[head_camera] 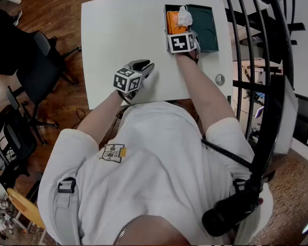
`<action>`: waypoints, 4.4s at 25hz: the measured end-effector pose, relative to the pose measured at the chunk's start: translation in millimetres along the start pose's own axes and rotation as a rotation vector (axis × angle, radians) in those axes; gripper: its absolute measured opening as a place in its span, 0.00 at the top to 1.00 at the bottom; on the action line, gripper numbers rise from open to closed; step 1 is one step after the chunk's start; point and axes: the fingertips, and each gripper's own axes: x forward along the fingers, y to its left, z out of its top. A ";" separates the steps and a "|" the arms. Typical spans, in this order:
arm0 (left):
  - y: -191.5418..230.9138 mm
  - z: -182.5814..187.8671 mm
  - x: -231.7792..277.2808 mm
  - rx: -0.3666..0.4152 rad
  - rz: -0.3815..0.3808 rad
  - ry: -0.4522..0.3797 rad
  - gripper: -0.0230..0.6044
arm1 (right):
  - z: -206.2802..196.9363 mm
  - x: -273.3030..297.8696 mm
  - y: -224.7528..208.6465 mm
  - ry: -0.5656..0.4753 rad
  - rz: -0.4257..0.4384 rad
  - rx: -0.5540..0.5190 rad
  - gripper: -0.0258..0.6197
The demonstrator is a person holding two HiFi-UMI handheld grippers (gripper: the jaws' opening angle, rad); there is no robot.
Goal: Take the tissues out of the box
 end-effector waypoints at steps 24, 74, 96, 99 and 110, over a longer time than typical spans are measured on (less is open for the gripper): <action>19.4 94.1 -6.2 0.125 0.106 -0.155 0.81 | 42.4 -85.0 9.4 -0.287 0.088 -0.075 0.56; -29.3 -87.9 -26.6 -0.032 0.375 0.035 0.86 | -193.2 -92.2 109.6 -0.192 0.657 -0.398 0.96; -34.3 -88.7 -23.6 -0.010 0.320 0.062 0.89 | -204.0 -91.1 97.0 -0.195 0.641 -0.352 0.96; -31.5 -89.0 -28.5 -0.013 0.324 0.058 0.90 | -201.1 -90.9 100.1 -0.199 0.632 -0.363 0.96; -48.6 -69.7 -31.4 -0.015 0.328 0.048 0.91 | -188.3 -108.2 82.1 -0.199 0.612 -0.348 0.96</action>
